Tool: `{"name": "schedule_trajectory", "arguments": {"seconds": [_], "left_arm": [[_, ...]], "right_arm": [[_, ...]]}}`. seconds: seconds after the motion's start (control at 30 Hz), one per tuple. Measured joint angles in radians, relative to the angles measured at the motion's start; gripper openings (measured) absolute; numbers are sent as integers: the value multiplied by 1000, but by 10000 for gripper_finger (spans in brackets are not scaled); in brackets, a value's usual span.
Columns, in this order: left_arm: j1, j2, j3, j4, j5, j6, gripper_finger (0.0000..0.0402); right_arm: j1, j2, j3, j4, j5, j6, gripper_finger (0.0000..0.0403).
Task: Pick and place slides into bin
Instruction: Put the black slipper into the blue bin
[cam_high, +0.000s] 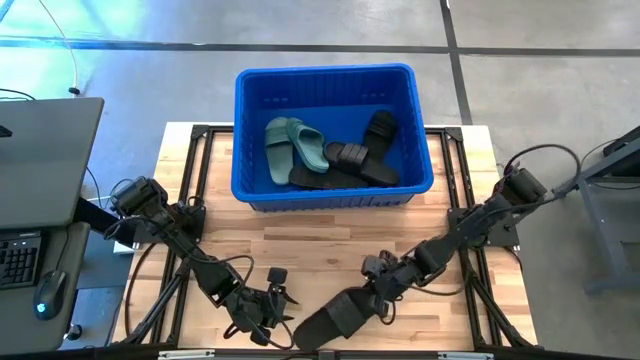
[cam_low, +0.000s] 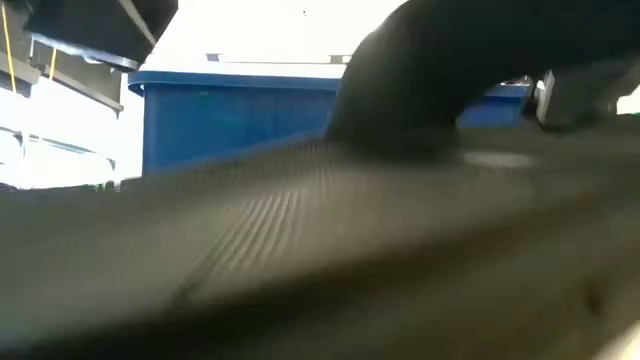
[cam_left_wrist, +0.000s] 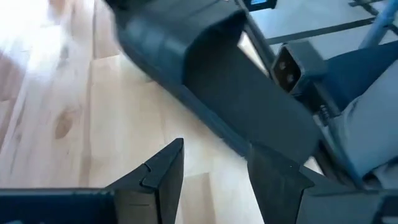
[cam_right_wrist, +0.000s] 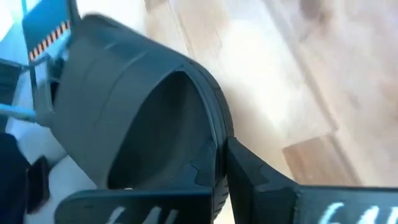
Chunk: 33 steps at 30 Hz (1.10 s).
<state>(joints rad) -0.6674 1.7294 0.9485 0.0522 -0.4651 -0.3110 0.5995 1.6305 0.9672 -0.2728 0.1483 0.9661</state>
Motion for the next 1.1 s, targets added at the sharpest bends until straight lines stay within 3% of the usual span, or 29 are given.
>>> {"name": "schedule_trajectory", "arguments": {"seconds": [0.17,0.33,0.87,0.97,1.1], "left_arm": [[0,-1,60,-50,88,49,161],[0,-1,194,-240,107,135,161],[0,-1,591,-929,-67,176,161],[0,-1,651,-1013,-86,179,161],[0,-1,725,-1131,-121,204,161]], "right_arm": [[-2,-78,0,-75,59,-5,1],[-2,-144,0,-149,124,-5,0],[-18,-390,0,-83,520,-334,0],[-24,-427,0,-5,679,-429,0],[-37,-458,0,181,792,-653,0]]}}
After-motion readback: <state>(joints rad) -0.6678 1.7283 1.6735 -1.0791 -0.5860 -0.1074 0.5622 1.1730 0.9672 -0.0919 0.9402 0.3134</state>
